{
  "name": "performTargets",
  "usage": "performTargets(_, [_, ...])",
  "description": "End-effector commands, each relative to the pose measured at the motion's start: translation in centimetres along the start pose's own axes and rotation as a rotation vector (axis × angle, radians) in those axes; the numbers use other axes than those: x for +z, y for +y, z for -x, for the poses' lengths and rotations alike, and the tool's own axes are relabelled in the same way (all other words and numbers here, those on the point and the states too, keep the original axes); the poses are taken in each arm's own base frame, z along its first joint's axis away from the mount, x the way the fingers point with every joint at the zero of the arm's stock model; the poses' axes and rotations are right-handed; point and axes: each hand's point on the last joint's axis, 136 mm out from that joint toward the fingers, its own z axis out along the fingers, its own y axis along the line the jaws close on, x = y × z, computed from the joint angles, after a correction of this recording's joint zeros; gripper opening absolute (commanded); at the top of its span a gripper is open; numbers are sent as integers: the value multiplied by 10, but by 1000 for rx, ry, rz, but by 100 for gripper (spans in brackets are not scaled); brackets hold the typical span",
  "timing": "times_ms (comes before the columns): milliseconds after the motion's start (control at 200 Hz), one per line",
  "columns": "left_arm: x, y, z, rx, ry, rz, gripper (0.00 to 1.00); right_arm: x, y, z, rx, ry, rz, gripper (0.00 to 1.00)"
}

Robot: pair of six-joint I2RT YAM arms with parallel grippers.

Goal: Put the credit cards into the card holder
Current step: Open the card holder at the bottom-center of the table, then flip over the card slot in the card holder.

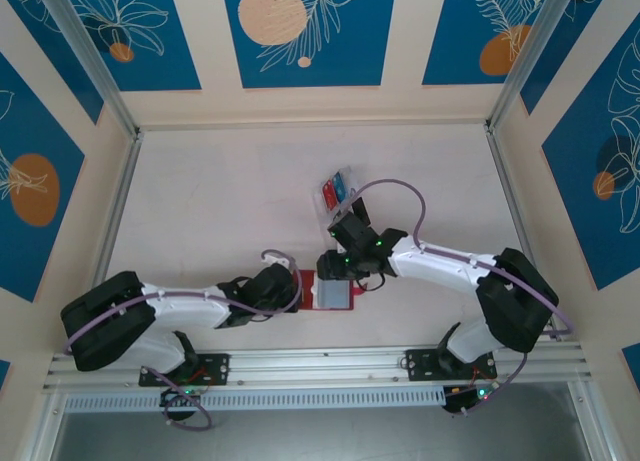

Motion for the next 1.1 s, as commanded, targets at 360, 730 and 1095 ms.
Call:
performTargets(360, [-1, 32, -37, 6, 105, 99, 6, 38, -50, -21, -54, 60, -328, 53])
performTargets(730, [-2, 31, -36, 11, 99, 95, 5, 52, -54, -42, -76, 71, -448, 40])
performTargets(1095, [3, 30, -41, 19, 109, 100, 6, 25, -14, -20, -134, -8, -364, 15])
